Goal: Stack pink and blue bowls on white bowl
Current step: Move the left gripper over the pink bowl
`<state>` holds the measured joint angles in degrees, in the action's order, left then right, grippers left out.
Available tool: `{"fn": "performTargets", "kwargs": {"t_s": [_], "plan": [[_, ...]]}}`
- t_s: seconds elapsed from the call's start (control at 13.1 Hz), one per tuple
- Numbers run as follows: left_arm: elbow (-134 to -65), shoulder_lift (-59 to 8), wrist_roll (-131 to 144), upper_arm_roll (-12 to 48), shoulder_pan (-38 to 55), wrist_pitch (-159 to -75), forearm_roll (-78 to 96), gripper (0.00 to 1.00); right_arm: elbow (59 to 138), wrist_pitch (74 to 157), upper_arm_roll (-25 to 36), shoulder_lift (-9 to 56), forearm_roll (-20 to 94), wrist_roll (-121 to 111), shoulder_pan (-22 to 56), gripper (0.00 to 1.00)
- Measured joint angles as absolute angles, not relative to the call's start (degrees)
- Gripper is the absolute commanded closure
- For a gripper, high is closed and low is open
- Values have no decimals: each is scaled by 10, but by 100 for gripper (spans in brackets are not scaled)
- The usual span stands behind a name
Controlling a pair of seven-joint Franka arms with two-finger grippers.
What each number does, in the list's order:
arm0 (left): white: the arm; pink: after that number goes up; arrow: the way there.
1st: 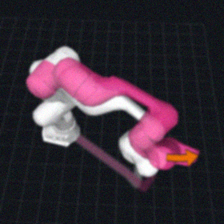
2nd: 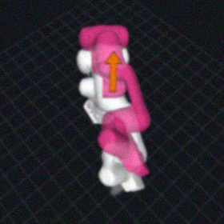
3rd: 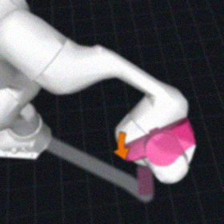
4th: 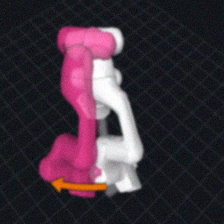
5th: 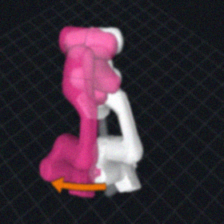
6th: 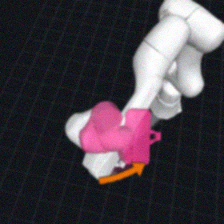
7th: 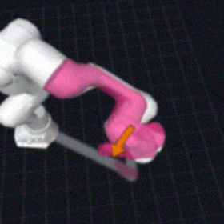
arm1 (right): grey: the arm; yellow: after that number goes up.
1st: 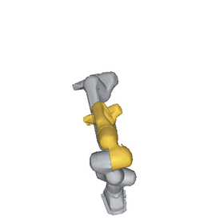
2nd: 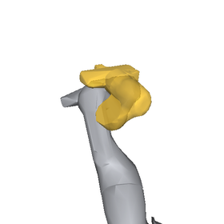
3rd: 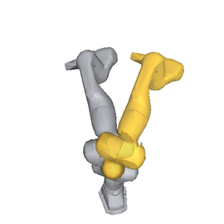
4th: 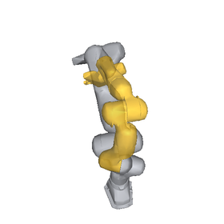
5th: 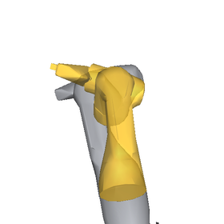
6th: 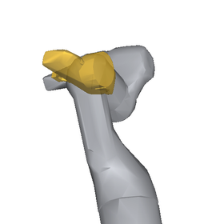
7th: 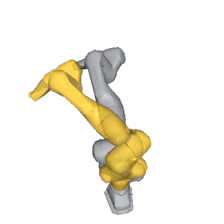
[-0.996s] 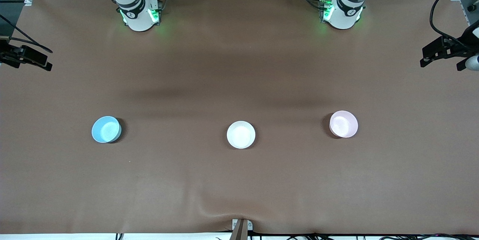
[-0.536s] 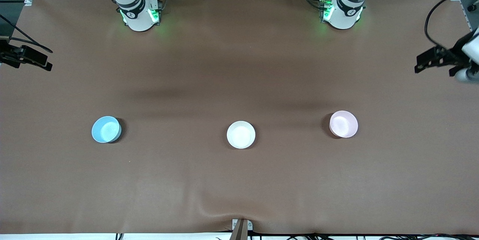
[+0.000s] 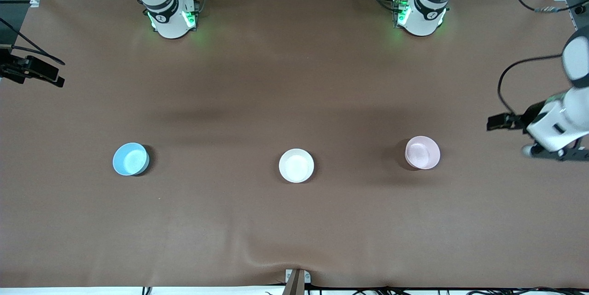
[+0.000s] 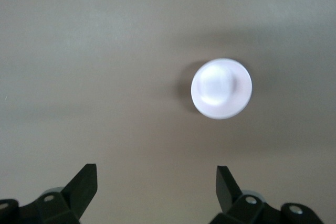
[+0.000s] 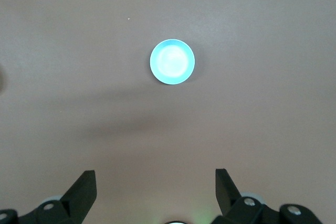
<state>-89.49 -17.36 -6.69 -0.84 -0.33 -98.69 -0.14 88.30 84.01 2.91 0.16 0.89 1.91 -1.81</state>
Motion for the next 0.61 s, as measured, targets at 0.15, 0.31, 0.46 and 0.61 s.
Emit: {"fn": "performTargets", "kwargs": {"t_s": [0.15, 0.31, 0.46, 0.61], "plan": [[-903, -205, -67, -8, -3, -1026, -1, 0, 883, 841, 29, 2, 9, 19, -18, 0], [-906, -237, -67, -5, -3, -1059, -1, 0, 883, 841, 29, 2, 9, 19, -18, 0], [-908, -266, -66, -2, 2, -1092, 1, 0, 883, 841, 29, 2, 9, 19, -18, 0], [-912, -298, -64, -1, 3, -1117, 36, 0, 883, 841, 29, 2, 9, 19, -18, 0]]}}
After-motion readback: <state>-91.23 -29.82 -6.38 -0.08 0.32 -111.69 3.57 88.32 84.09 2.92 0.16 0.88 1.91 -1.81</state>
